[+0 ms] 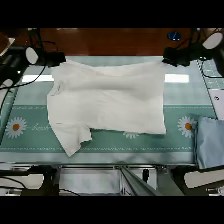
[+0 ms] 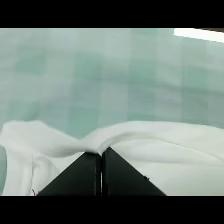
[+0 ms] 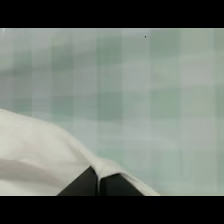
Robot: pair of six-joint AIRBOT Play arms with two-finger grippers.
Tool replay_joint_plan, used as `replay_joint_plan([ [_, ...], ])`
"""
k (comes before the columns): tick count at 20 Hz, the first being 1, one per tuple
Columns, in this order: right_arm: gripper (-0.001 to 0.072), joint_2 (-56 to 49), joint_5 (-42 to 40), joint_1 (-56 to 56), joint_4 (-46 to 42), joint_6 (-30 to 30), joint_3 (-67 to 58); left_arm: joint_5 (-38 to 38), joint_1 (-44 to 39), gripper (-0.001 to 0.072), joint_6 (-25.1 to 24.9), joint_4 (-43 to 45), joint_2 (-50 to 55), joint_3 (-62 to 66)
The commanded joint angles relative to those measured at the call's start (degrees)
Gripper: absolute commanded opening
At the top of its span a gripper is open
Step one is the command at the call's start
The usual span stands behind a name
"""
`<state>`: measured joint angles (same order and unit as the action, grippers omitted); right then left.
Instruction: Fold the shirts.
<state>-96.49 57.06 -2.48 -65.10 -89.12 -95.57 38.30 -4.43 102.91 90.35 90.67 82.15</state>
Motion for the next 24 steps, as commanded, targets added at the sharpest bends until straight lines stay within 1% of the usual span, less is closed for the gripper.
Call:
replay_joint_plan([
  [1,0.0025,-10.34,-0.9,-0.33,3.32,0.13,-7.58,-2.32,1.33,0.0015,6.91,-3.52,6.34,0.52],
  [3,0.0024,-12.07,0.5,-0.33,3.32,0.13,-8.39,-2.05,2.27,0.0015,6.21,-5.97,6.88,0.52],
  [4,0.0024,-12.28,1.53,-0.37,3.13,0.28,-8.39,-1.68,2.69,0.0015,3.89,-5.97,6.64,0.59],
  [6,0.0025,-12.09,4.0,-1.55,3.13,0.96,-8.41,1.4,4.11,0.0015,-2.75,-5.95,6.16,1.88],
  [8,0.0025,-11.72,8.15,-4.11,3.28,1.25,-8.7,6.69,6.05,0.0015,-7.63,-5.97,6.14,4.63],
  [10,0.0025,-11.65,13.68,-6.58,3.32,1.36,-8.68,12.07,7.74,0.0015,-10.93,-6.47,6.14,6.34],
  [12,0.0025,-11.67,18.47,-7.45,3.21,3.76,-8.11,18.6,8.46,0.0015,-15.93,-9.14,6.56,6.32],
  [14,0.0025,-11.69,20.5,-7.04,3.08,6.01,-6.6,25.22,8.24,0.0015,-20.96,-11.37,8.07,5.99],
  [16,0.0025,-11.69,20.17,-6.27,3.04,6.05,-3.82,29.33,8.07,0.0015,-22.64,-12.17,10.19,5.46],
  [21,0.0025,-11.69,19.91,-4.83,3.21,5.99,2.69,37.07,10.62,0.0015,-22.75,-12.02,12.2,5.51],
  [22,0.004,-11.69,20.06,-4.79,3.1,5.4,2.97,38.75,11.37,0.0015,-22.73,-12.74,12.15,5.51],
  [23,0.0208,-11.65,20.22,-4.79,3.28,3.65,2.95,41.29,12.04,0.0016,-22.71,-13.75,12.24,5.51],
  [24,0.0413,-11.5,21.09,-4.81,3.34,2.4,2.95,43.36,12.55,0.0051,-21.44,-14.03,12.22,5.51],
])
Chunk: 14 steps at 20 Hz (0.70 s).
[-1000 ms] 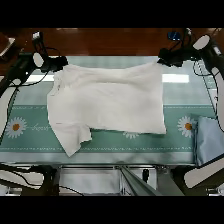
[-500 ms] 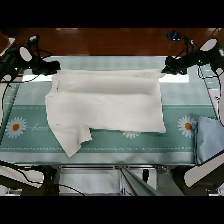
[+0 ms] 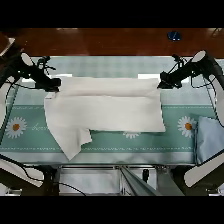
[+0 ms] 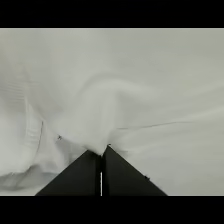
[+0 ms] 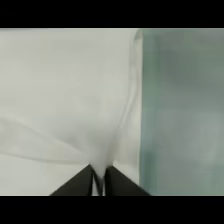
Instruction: Fold the shirts.
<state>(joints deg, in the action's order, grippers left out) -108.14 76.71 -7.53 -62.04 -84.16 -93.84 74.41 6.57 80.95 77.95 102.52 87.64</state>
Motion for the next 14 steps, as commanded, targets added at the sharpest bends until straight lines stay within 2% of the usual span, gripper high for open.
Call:
replay_joint_plan([
  [1,0.041,0.55,2.97,0.24,0.26,-2.86,1.22,9.31,1.9,0.0335,2.23,-1.6,0.15,0.02],
  [2,0.041,1.49,4.39,0.11,0.24,-3.39,1.22,10.93,2.1,0.0504,2.4,-1.73,-0.37,0.02],
  [4,0.041,5.57,6.54,-0.63,-0.48,-3.54,1.22,11.1,2.45,0.051,3.13,-1.75,-3.32,0.02],
  [8,0.041,20.15,6.8,-1.73,-12.66,-3.72,3.61,5.92,5.38,0.051,3.08,-2.69,-15.76,-6.29],
  [11,0.041,34.82,-4.61,-2.4,-13.42,-5.11,18.71,-0.76,12.11,0.0507,3.78,-3.52,-29.27,-26.62],
  [14,0.0409,49.24,-16.35,-2.36,-7.78,-5.16,41.24,-1.03,23.54,0.0507,-4.31,-12.55,-37.27,-45.48],
])
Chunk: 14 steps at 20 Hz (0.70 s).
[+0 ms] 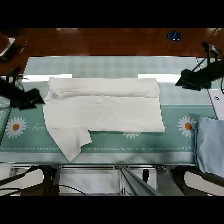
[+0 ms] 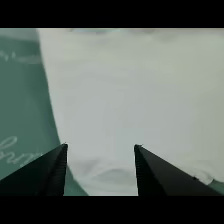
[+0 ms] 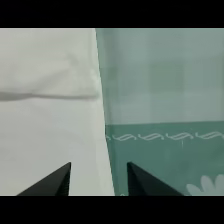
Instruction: Fold the shirts.
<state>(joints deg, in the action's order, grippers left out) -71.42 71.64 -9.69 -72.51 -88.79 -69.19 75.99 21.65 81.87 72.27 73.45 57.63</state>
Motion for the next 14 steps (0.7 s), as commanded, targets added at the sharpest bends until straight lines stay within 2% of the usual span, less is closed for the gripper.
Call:
replay_joint_plan([
  [1,0.041,15.87,-13.55,-0.2,4.9,-0.52,22.23,-2.73,12.41,0.0507,-6.64,-10.58,-9.68,-19.5],
  [3,0.0409,20.37,-14.91,-0.2,9.75,0.81,29.99,-2.29,17.99,0.0507,-8.87,-14.27,-10.93,-24.48],
  [5,0.0409,22.82,-14.8,-0.2,13.6,2.73,33.99,-1.68,18.88,0.0507,-9.46,-13.31,-10.86,-26.32],
  [14,0.0409,23.12,-16.7,-0.2,19.5,3.67,36.0,-5.27,6.56,0.0507,-12.46,-15.98,-5.11,-28.5],
])
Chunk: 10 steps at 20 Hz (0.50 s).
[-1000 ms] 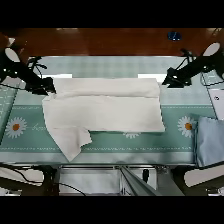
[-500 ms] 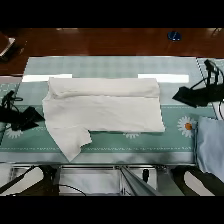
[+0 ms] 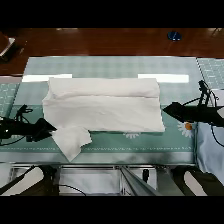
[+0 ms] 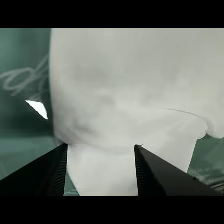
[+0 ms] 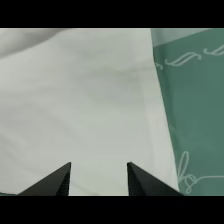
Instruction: Fold the shirts.
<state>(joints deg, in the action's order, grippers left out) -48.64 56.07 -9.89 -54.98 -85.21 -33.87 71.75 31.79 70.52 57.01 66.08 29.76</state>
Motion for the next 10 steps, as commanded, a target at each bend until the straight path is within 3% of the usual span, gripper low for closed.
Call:
replay_joint_plan([
  [1,0.0409,0.35,-1.44,0.0,1.97,-0.17,0.68,-1.64,-4.61,0.0506,-1.09,-0.72,2.99,-0.61],
  [8,0.0409,0.35,-1.77,0.0,1.97,-2.64,0.66,-2.27,-6.99,0.0497,-1.79,-1.2,3.78,-0.57],
  [10,0.0409,0.35,-2.75,-0.02,1.97,-3.61,0.66,-2.43,-8.96,0.0418,-2.6,-1.42,3.82,-0.57],
])
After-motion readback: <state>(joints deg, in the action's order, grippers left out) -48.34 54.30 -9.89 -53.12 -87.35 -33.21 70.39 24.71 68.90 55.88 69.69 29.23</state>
